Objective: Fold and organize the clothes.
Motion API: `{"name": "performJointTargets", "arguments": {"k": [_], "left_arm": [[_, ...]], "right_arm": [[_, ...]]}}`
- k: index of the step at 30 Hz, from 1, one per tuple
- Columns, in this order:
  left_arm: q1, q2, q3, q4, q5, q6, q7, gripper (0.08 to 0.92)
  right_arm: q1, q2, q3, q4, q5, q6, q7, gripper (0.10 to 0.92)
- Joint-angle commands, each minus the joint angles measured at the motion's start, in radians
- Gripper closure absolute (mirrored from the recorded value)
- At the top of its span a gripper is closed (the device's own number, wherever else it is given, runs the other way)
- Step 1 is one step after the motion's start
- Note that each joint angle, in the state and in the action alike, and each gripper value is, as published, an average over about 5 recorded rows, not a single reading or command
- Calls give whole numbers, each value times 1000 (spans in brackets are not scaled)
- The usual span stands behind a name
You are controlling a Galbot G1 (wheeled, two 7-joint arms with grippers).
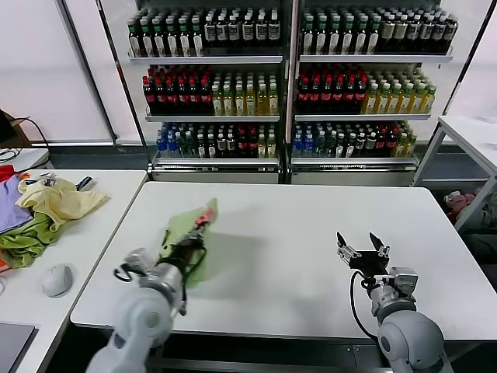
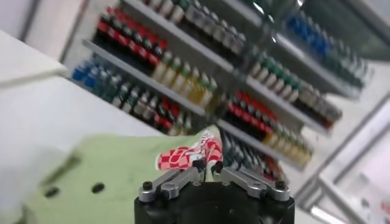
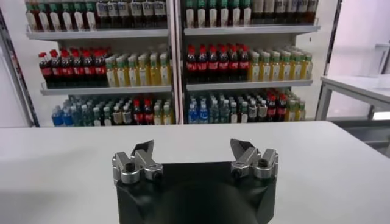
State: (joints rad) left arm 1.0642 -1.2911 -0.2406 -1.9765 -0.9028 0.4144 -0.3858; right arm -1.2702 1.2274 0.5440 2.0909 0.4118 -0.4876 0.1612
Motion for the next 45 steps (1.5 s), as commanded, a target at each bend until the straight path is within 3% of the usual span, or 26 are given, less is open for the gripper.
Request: {"name": "performJointTargets", "arguments": {"k": [1, 8, 18, 24, 30, 37, 45], "left_arm": [[-103, -189, 352, 182, 356, -2, -11, 887], [-132, -208, 358, 216, 358, -24, 44, 835], [28, -142, 285, 17, 229, -65, 131, 546], [130, -77, 165, -123, 190, -63, 139, 373], [207, -12, 52, -161, 304, -114, 126, 216], [258, 49, -84, -136, 409, -162, 97, 178], [321, 44, -101, -143, 447, -180, 98, 177]], "right_arm": [[7, -7, 4, 3, 5, 0, -1, 203], [23, -11, 2, -5, 10, -1, 0, 203], [66, -2, -64, -29, 14, -6, 5, 203], [98, 34, -155, -74, -6, -7, 13, 203], [119, 78, -255, -167, -28, -11, 38, 203], [176, 142, -348, -288, -110, -23, 74, 203], [249, 215, -394, -393, -138, -68, 128, 203]]}}
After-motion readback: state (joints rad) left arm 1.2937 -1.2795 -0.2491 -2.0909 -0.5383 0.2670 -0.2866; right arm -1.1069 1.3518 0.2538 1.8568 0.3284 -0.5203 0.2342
